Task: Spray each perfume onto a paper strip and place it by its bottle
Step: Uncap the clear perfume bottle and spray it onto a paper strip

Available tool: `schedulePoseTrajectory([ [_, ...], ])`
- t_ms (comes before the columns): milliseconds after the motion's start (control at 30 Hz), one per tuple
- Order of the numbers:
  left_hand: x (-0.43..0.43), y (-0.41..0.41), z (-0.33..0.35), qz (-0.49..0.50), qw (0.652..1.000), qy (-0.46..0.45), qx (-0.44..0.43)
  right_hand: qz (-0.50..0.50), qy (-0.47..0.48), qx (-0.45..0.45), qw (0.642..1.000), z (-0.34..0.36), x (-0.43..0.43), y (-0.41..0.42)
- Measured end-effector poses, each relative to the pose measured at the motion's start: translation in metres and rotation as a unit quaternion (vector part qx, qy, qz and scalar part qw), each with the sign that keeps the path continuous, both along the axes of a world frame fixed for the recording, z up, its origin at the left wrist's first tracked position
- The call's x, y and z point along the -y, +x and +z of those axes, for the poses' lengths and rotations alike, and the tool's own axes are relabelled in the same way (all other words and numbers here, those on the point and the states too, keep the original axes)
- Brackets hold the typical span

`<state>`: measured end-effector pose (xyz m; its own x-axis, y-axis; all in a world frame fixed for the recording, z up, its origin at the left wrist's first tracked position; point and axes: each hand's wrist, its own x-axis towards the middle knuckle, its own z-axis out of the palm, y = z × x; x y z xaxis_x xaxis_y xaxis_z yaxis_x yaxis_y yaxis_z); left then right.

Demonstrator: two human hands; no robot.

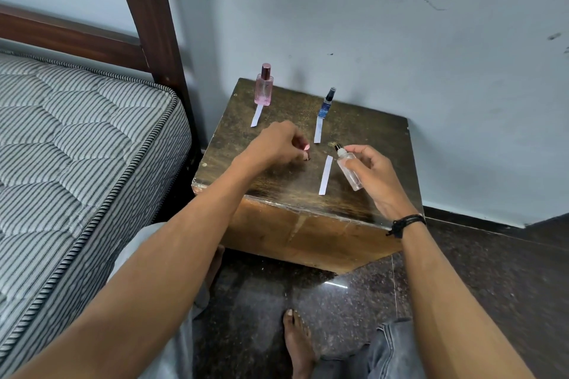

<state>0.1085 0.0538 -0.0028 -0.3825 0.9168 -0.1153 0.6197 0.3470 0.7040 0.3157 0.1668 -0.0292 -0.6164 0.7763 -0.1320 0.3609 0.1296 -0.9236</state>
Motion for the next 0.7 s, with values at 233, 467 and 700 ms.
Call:
schedulePoseTrajectory([
  [233, -0.006, 0.024, -0.001, 0.083, 0.929, 0.113, 0.343, 0.005, -0.002, -0.023, 1.000, 0.005, 0.002, 0.000],
  [467, -0.008, 0.027, -0.006, 0.086, 0.922, 0.121, 0.356, 0.018, 0.009, -0.030, 0.999, 0.005, 0.001, 0.000],
  [700, -0.011, 0.033, -0.006, 0.051, 0.954, 0.104, 0.275, 0.023, 0.016, -0.045, 0.999, 0.003, 0.000, -0.001],
])
